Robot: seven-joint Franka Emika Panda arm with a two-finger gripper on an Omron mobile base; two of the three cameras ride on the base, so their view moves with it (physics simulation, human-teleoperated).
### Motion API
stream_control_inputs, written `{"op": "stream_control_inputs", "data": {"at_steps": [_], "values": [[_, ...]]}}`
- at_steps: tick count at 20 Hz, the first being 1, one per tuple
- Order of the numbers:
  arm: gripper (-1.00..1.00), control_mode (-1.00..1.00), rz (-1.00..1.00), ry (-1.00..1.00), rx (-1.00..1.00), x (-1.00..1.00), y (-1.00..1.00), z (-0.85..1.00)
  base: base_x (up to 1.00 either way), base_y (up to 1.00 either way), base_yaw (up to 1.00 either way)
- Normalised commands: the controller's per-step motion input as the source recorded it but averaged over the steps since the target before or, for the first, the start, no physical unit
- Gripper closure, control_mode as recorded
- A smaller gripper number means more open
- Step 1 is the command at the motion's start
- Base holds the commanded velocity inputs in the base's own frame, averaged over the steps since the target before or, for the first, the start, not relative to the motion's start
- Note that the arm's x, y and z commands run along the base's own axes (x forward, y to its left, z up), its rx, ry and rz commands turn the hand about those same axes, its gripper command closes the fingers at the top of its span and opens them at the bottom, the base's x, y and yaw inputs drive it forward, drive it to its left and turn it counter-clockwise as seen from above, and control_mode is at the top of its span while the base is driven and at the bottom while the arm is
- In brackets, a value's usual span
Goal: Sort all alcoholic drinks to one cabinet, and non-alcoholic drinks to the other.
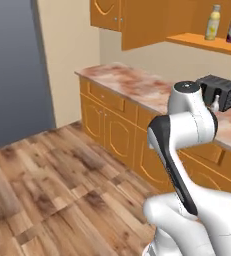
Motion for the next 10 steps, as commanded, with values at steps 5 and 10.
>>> {"op": "stream_control_inputs", "data": {"at_steps": [5, 10], "values": [[-1.0, 1.0, 0.0, 0.0, 0.0, 0.0, 0.0, 0.0, 0.46, 0.0, -0.62], [-1.0, 1.0, 0.0, 0.0, 0.0, 0.0, 0.0, 0.0, 0.52, 0.36, -0.55]]}}
